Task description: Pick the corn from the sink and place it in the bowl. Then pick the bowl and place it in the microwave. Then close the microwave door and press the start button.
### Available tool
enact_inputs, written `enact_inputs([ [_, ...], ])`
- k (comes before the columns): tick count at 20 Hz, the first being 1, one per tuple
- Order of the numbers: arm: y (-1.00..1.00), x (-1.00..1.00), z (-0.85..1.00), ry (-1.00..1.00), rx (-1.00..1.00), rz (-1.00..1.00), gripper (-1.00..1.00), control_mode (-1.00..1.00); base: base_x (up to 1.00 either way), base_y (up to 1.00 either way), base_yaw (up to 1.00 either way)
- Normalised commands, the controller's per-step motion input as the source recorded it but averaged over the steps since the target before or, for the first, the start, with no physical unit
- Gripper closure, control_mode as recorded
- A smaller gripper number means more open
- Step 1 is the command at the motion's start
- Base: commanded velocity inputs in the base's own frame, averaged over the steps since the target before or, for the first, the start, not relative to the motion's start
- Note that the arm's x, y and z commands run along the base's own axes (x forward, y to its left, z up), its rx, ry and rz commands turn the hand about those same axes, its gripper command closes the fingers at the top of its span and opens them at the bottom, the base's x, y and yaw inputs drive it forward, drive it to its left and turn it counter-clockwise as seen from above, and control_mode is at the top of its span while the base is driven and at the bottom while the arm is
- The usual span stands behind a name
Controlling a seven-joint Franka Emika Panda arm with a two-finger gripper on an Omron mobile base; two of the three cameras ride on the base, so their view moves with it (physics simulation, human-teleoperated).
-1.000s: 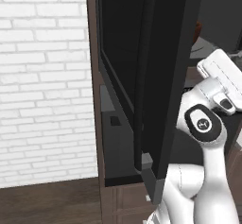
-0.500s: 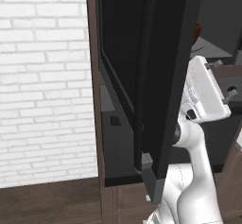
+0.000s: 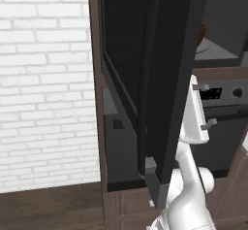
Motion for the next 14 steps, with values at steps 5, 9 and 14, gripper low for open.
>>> enact_inputs([
  [5,0.54,-0.31,-0.48,0.03,0.06,0.0,-1.0,-1.0,0.0,0.0,0.0],
  [9,0.44,-0.4,-0.48,0.09,0.11,0.02,-1.0,-1.0,0.0,0.0,0.0],
  [14,0.51,-0.02,-0.45,0.2,0.17,0.12,-1.0,-1.0,0.0,0.0,0.0],
])
